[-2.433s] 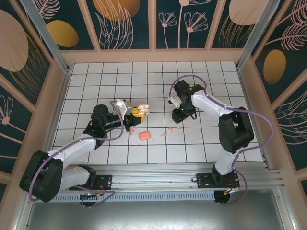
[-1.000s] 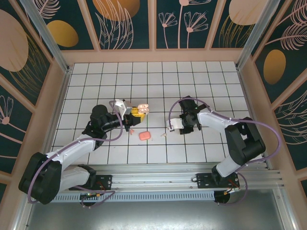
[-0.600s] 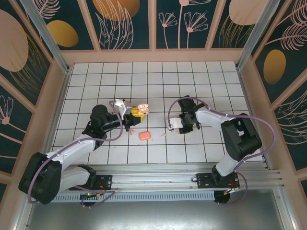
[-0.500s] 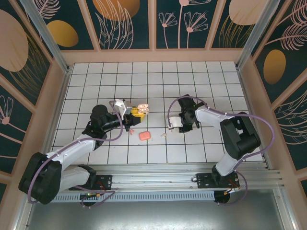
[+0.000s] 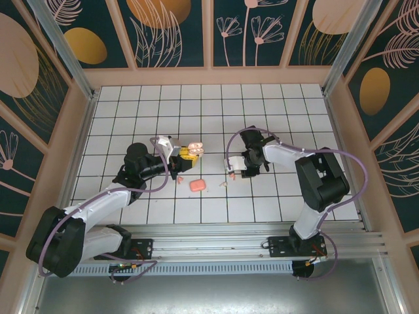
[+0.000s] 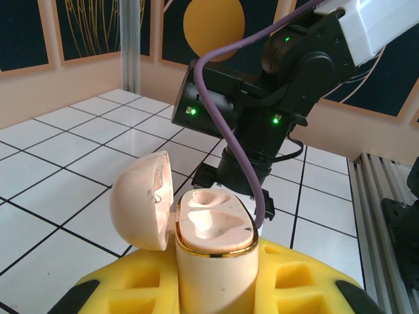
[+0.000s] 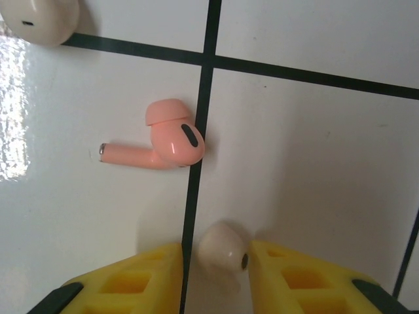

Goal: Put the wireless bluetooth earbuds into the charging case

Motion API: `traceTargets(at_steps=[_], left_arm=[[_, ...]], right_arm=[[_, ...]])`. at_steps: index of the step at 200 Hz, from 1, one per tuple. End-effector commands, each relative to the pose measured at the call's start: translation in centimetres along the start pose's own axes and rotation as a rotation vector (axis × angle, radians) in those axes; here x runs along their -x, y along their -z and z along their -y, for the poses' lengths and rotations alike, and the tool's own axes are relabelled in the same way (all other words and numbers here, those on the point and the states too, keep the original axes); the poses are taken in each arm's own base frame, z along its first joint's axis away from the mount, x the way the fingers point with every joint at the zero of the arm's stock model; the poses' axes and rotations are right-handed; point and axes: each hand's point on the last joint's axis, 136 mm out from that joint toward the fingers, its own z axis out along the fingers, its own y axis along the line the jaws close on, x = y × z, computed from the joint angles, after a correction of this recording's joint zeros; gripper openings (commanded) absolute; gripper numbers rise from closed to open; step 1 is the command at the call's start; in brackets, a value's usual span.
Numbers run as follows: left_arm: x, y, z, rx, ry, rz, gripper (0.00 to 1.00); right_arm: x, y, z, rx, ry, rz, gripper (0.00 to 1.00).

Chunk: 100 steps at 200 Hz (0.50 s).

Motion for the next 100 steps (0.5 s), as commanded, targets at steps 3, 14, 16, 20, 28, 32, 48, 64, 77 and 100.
traceTargets(at_steps=[3, 14, 16, 20, 28, 32, 48, 64, 77, 100], left_arm=[[0.3, 0.0, 0.3, -0.011, -0.024, 0.003, 0.17], [0.3, 0.1, 0.3, -0.008, -0.028, 0.003, 0.17], [0.3, 0.1, 0.3, -0.008, -0.028, 0.002, 0.17], [0.3, 0.1, 0.3, -0.006, -0.027, 0.003, 0.17], [0.4, 0.1, 0.3, -0.007, -0.03, 0.003, 0.17], [0.4, 0.1, 0.3, -0.004, -0.03, 0.002, 0.17], [0.3, 0.2, 0.3, -0.002, -0.029, 0.001, 0.17], [0.3, 0.2, 0.3, -0.002, -0.029, 0.0, 0.17], [0.3, 0.2, 0.3, -0.002, -0.031, 0.001, 0.17], [0.3, 0.2, 0.3, 0.001, -0.037, 0.001, 0.17]], right_arm=[[0.0, -0.3, -0.6, 0.044, -0.03, 0.016, 0.33], [0.0, -0.4, -0.7, 0.044, -0.032, 0.017, 0.33], [-0.1, -0.4, -0.7, 0.046, -0.034, 0.017, 0.33], [0.0, -0.4, -0.7, 0.046, -0.034, 0.018, 0.33], [0.0, -0.5, -0.8, 0.048, -0.036, 0.021, 0.33], [0.1, -0.5, -0.8, 0.049, -0.036, 0.023, 0.33], [0.3, -0.4, -0.8, 0.049, -0.039, 0.029, 0.29], [0.3, -0.2, -0.8, 0.044, -0.042, 0.029, 0.24], [0.3, 0.1, -0.7, 0.034, -0.046, 0.031, 0.22], [0.9, 1.0, -0.5, 0.013, -0.076, 0.059, 0.21]])
